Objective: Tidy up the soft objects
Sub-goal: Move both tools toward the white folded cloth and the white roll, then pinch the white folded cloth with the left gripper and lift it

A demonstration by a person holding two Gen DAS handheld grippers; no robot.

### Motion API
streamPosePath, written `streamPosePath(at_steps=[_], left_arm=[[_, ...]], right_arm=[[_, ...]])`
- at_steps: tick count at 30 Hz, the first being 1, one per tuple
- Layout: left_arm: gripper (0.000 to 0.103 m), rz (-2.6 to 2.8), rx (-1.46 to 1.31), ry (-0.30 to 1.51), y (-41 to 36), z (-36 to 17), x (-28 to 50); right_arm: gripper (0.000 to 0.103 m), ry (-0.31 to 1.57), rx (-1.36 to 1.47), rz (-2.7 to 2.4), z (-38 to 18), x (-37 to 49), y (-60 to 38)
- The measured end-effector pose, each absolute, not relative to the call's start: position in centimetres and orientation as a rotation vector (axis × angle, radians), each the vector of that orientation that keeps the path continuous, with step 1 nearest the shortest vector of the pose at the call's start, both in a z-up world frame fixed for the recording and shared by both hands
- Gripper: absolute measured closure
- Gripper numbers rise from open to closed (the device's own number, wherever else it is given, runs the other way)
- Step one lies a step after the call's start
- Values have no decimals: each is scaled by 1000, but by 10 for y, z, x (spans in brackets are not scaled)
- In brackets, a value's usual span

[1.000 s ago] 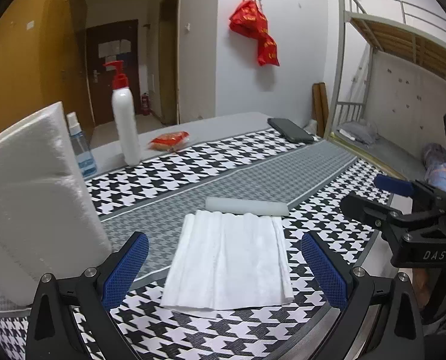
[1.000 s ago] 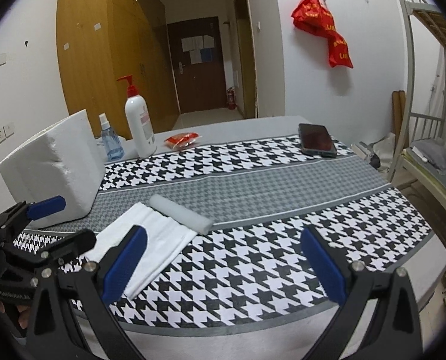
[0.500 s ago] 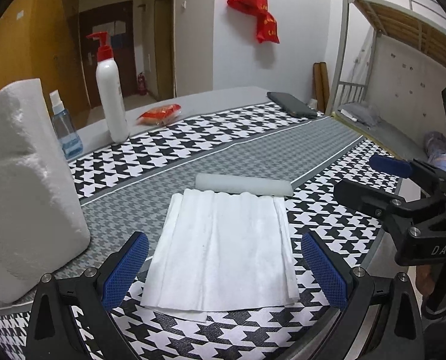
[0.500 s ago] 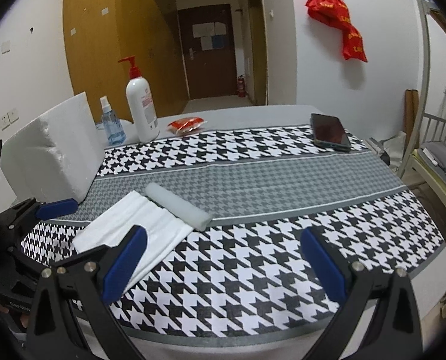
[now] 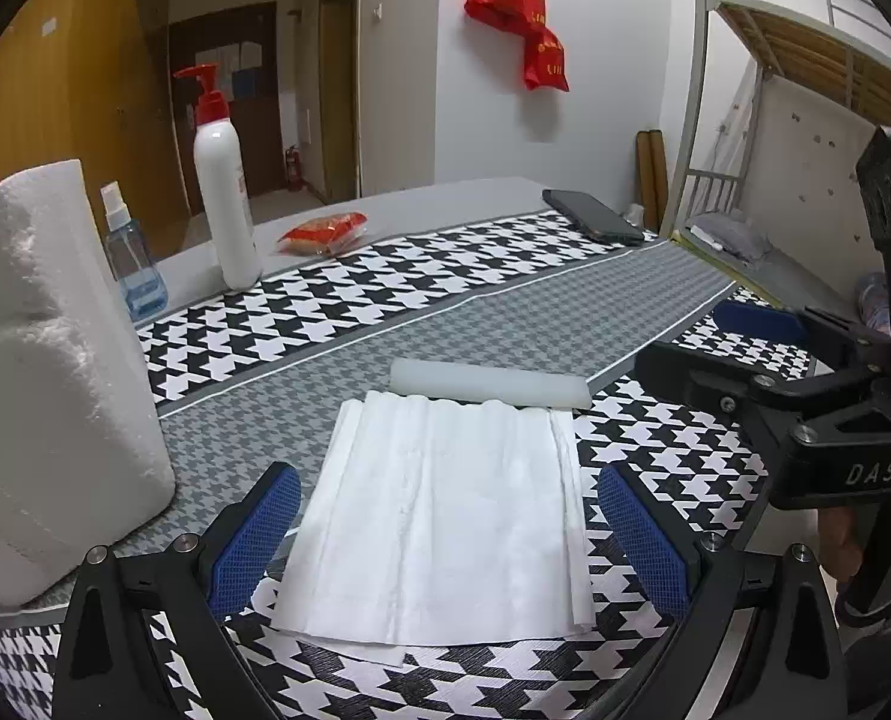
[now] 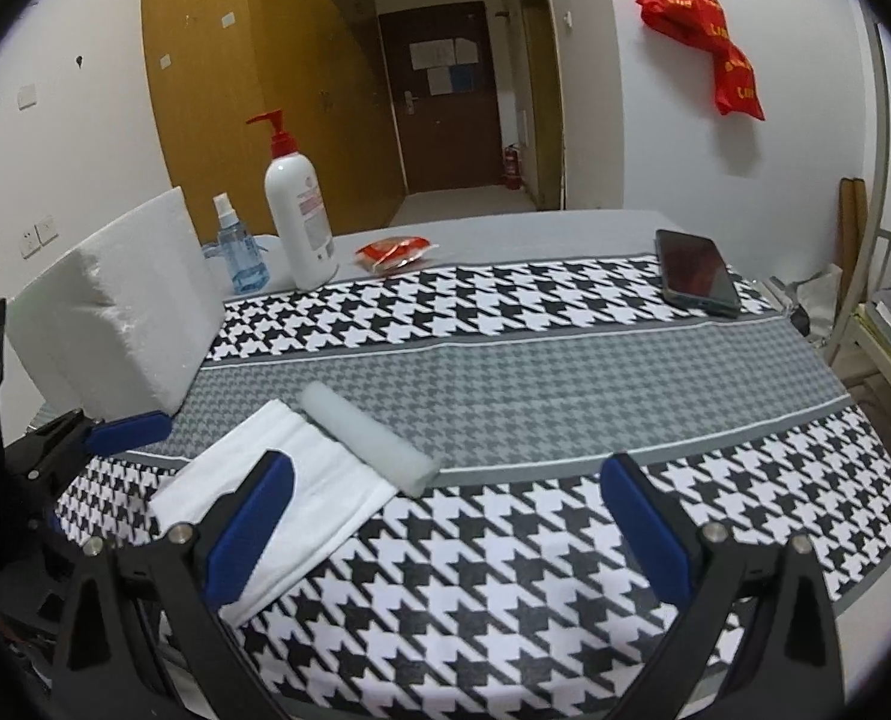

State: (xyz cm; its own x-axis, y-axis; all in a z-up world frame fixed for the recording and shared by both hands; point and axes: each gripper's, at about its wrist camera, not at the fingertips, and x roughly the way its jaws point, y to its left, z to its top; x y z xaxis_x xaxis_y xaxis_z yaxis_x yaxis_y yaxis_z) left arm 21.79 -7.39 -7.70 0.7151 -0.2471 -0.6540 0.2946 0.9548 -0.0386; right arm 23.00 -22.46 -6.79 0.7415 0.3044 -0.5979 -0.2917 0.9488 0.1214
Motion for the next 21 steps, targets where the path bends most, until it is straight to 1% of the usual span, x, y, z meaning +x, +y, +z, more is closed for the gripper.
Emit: streamPosePath(at_steps=[2, 5, 7, 8, 10, 14, 18, 21], left_arm=[[4, -297, 76, 726, -76, -79, 220], [11, -286, 91, 761, -78, -83, 225], [20, -285, 92, 791, -79, -87, 228], [21, -281, 96, 808, -79, -89, 230], [29, -280, 95, 836, -79, -93, 233], [36, -269, 90, 877, -78, -100, 238], [42, -249, 105, 877, -78, -100, 238], [48, -249, 113, 873, -79, -100, 236]], right_arm=[[0, 665, 14, 331, -69, 233, -225], [0, 683, 9, 345, -71, 238, -225], [0, 695, 2, 351, -73, 242, -224], [0, 697, 2, 356, -73, 244, -224], [0, 698, -5, 363, -73, 245, -223], [0, 702, -24, 373, -72, 248, -221], [0, 708, -44, 381, -71, 251, -219], [0, 710, -55, 391, -71, 252, -215]])
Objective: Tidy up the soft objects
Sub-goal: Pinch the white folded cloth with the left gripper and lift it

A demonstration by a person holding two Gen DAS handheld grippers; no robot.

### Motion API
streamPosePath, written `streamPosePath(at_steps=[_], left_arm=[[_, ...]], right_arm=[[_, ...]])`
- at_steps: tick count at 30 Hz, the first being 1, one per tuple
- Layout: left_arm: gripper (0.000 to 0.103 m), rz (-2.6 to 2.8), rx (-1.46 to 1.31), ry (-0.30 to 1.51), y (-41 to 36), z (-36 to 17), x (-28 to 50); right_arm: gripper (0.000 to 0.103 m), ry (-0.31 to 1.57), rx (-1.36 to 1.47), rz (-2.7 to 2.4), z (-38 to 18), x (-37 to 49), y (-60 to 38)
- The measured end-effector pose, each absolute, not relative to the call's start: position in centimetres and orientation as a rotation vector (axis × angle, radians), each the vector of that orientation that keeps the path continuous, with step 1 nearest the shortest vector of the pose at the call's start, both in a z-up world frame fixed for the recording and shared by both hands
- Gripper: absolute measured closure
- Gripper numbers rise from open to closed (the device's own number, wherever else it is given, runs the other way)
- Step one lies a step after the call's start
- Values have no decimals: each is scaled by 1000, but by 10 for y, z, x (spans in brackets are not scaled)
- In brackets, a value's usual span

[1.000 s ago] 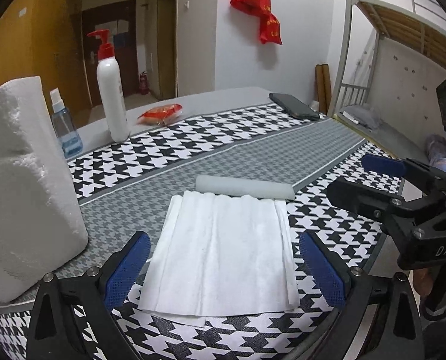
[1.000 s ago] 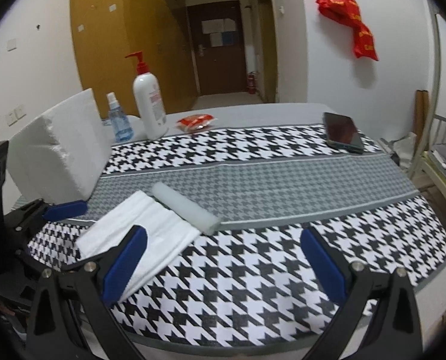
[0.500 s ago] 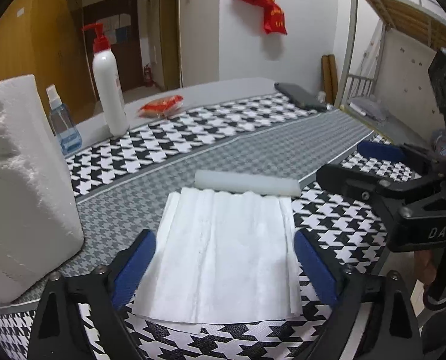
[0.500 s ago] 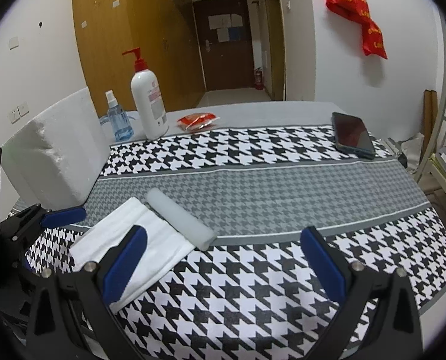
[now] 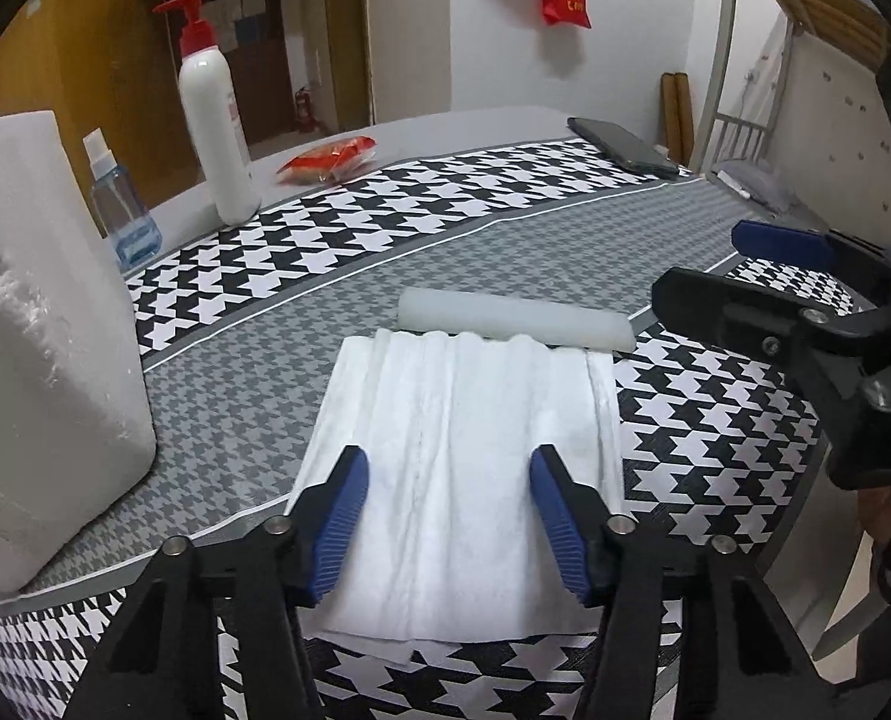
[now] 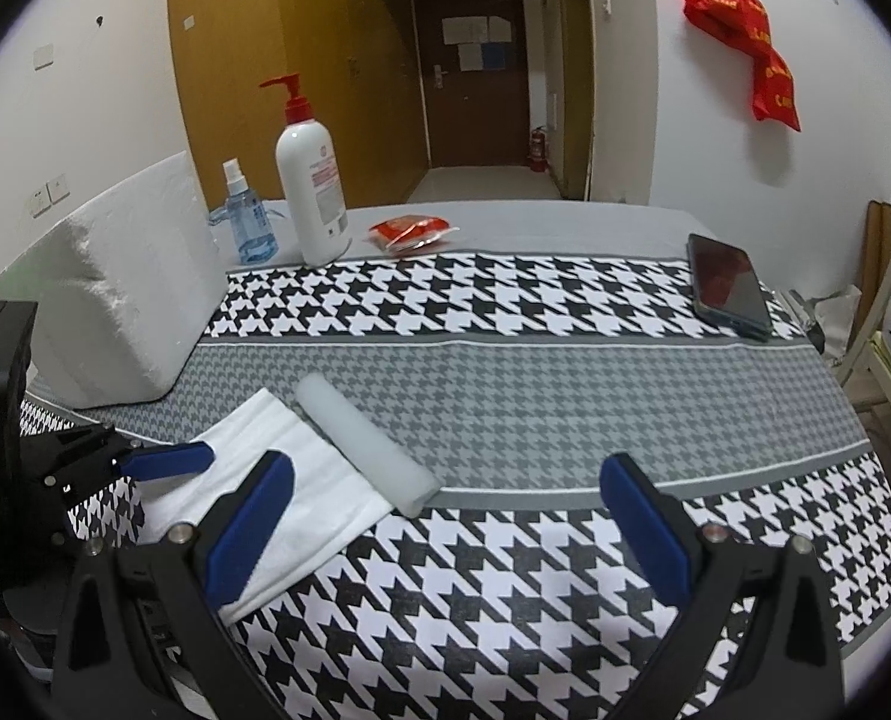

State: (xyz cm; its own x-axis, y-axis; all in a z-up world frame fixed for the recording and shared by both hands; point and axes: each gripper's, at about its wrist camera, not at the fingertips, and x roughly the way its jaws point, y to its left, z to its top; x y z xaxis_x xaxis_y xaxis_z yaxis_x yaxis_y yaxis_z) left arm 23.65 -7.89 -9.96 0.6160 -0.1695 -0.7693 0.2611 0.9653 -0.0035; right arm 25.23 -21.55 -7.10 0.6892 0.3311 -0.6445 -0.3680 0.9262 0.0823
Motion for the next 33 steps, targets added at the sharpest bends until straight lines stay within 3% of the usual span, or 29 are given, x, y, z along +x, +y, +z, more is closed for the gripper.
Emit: streamPosePath(at_steps=[2, 4, 7, 33], left_arm=[[52, -248, 117, 872, -79, -99, 236], [78, -255, 125, 868, -81, -98, 236], [96, -246, 118, 863, -76, -98, 238], [96, -145, -35, 778, -28, -78, 223]], right_arm=[[0, 711, -63, 393, -72, 253, -214], [0, 716, -66, 394, -73, 254, -213], [0, 722, -70, 399, -73, 255, -211], [0, 819, -359, 655, -91, 286, -176]])
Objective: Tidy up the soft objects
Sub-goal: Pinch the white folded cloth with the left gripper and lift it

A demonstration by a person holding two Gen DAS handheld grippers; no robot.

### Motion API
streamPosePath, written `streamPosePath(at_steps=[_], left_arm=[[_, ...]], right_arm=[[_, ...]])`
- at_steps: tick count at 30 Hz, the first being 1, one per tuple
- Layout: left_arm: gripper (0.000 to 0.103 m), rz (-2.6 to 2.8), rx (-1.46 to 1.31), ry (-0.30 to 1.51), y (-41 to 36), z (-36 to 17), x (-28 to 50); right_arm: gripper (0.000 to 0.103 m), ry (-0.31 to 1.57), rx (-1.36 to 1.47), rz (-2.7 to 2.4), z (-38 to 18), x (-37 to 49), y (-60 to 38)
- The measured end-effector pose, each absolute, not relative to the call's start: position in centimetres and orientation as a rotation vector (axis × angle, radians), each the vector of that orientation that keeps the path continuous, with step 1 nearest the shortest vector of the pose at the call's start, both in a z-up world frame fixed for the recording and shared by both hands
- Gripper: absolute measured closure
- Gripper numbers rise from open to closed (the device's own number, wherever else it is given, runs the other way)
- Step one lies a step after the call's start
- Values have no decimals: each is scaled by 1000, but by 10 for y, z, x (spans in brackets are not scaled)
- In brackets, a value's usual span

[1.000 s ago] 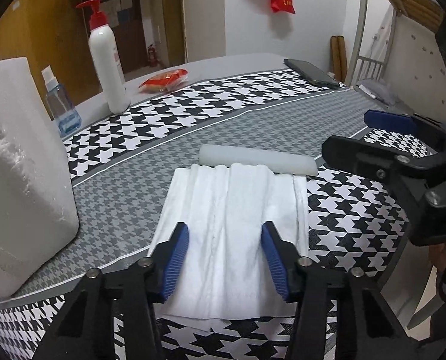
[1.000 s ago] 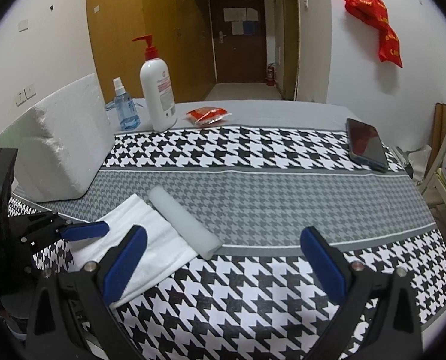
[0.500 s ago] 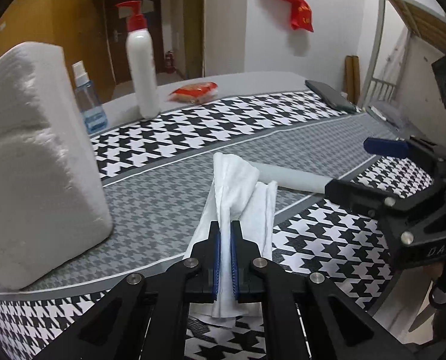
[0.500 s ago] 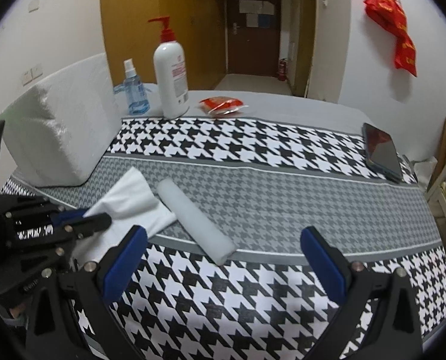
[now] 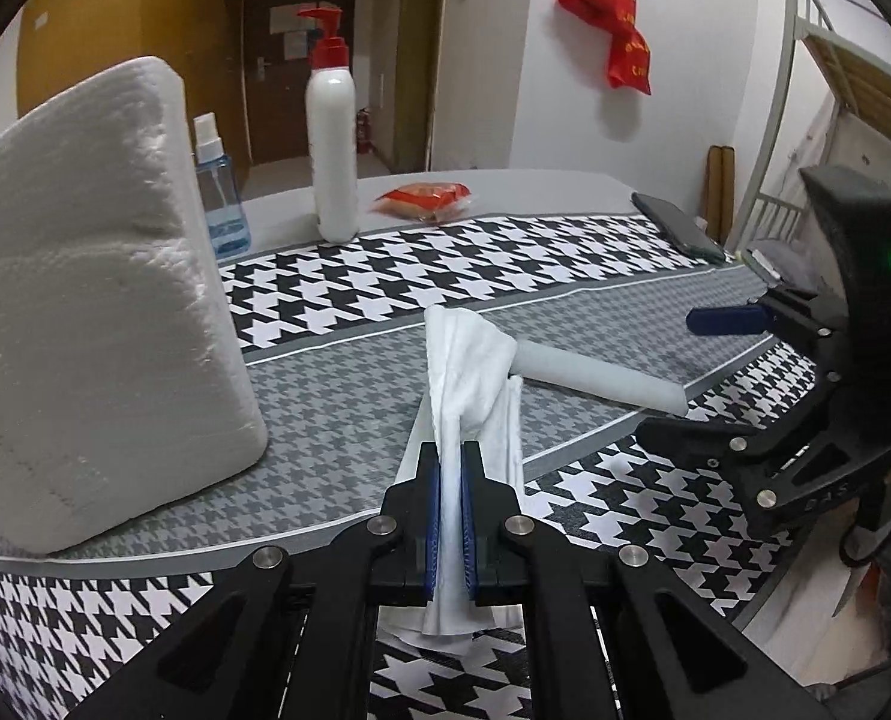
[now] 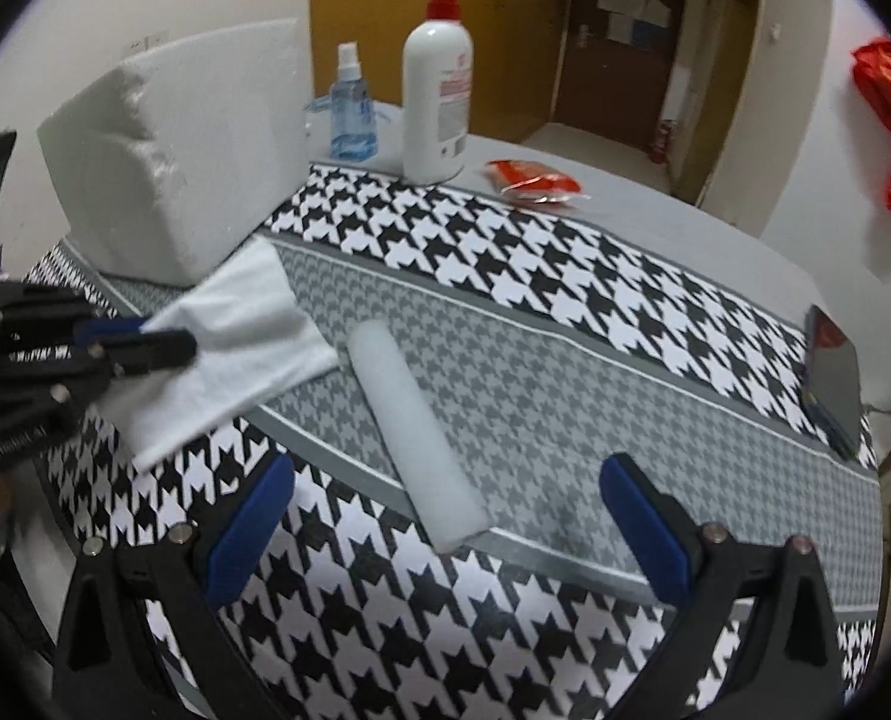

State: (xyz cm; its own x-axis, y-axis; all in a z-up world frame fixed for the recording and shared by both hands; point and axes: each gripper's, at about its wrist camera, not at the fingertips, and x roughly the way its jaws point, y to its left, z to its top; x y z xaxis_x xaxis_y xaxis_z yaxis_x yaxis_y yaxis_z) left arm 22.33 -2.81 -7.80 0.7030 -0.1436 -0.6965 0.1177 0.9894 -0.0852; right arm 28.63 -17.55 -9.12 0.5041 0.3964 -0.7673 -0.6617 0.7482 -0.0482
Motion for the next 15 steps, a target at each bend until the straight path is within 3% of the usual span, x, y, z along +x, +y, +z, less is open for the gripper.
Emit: streamPosePath(at_steps=[10, 15], left_arm=[[96, -136, -48, 771, -25, -77, 219], [96, -135, -52, 768, -25, -77, 219]], right_arm=[[0, 870, -351, 742, -100, 298, -164], [5, 900, -362, 735, -105, 301, -162]])
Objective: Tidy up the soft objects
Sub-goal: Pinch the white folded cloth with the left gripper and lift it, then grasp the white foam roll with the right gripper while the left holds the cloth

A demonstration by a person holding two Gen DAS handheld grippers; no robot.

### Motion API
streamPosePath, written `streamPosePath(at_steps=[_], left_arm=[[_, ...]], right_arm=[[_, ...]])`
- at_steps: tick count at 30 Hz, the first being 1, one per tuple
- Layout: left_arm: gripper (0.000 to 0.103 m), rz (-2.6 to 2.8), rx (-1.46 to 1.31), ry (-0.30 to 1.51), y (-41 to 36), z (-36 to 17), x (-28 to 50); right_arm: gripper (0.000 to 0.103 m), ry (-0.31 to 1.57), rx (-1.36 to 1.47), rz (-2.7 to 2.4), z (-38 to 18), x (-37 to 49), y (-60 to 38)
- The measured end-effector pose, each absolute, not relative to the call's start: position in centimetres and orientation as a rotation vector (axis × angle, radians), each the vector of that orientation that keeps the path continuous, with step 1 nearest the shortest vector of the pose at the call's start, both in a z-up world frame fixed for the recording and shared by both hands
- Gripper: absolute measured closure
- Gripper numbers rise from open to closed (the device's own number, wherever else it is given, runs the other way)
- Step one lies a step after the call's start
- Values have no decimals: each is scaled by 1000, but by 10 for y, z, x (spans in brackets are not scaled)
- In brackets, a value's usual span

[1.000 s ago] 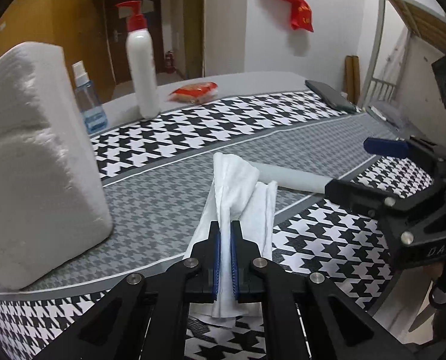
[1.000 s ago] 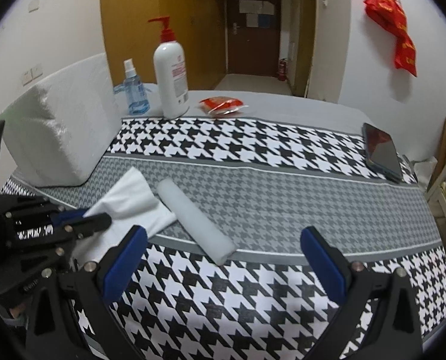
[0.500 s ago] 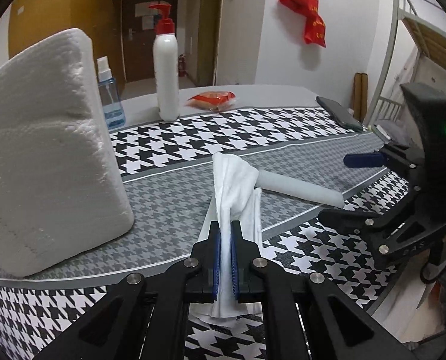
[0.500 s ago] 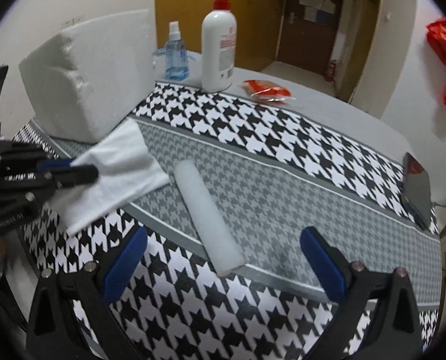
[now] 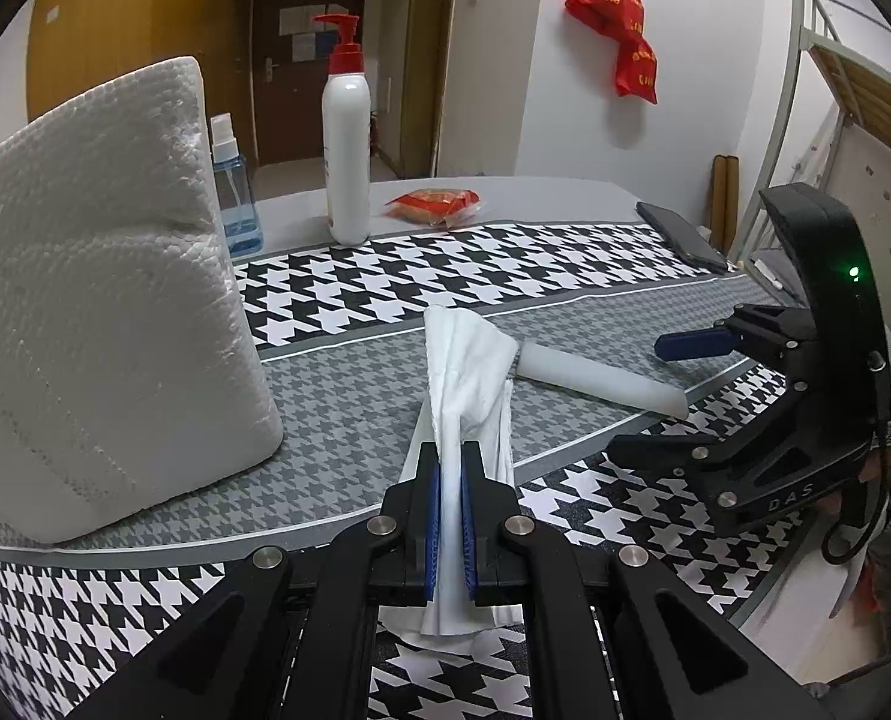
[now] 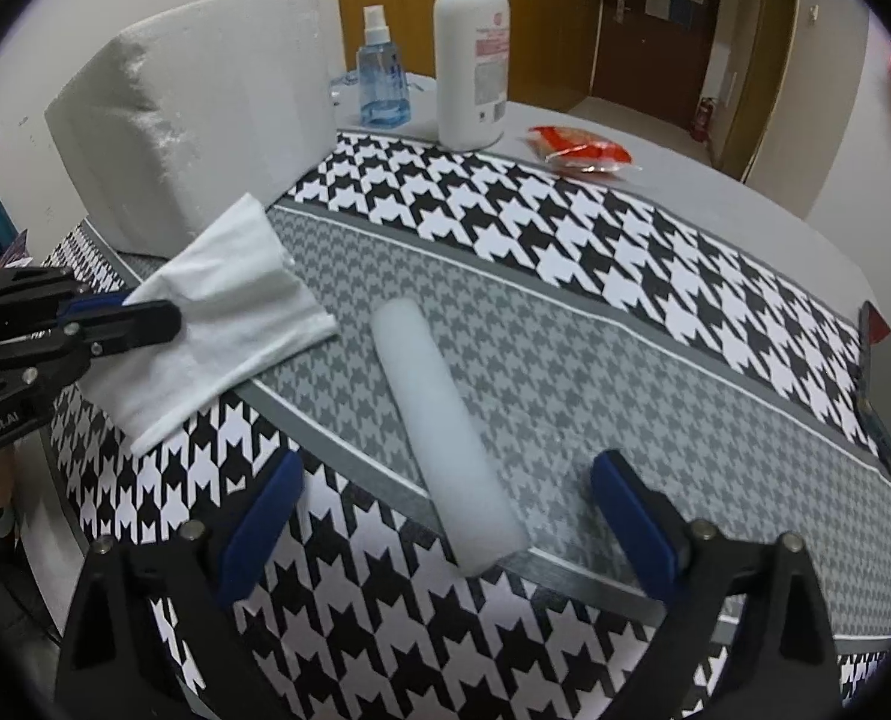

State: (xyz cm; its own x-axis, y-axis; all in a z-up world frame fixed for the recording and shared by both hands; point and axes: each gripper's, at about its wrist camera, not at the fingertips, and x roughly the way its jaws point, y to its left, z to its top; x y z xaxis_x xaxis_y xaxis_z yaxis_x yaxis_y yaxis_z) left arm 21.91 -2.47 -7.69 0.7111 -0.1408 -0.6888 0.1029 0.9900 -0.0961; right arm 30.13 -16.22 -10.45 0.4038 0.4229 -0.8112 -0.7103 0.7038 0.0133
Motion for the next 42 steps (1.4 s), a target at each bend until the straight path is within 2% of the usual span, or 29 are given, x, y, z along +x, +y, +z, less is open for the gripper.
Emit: streamPosePath(at_steps=[6, 9, 14, 18, 20, 22, 40, 42], left_arm=[[96, -128, -66, 765, -22, -76, 219], [96, -128, -70, 763, -21, -76, 218], [96, -133, -71, 754, -19, -74, 216], [96, -134, -70, 743, -18, -71, 212], [96, -133, -71, 739, -18, -70, 210], [96, -135, -71, 737, -19, -69, 209], [96, -131, -67, 711, -19, -62, 201], [96, -129, -67, 707, -18, -61, 200]], right_arm=[[17, 903, -379, 727, -107, 302, -159], [26, 901, -387, 717, -105, 304, -158], [52, 894, -410, 737, -102, 300, -156], [59, 889, -442, 746, -102, 297, -153], [70, 898, -434, 730, -101, 301, -154], [75, 902, -425, 718, -101, 304, -155], [78, 839, -412, 715, -80, 279, -159], [82, 849, -399, 716, -81, 280, -161]])
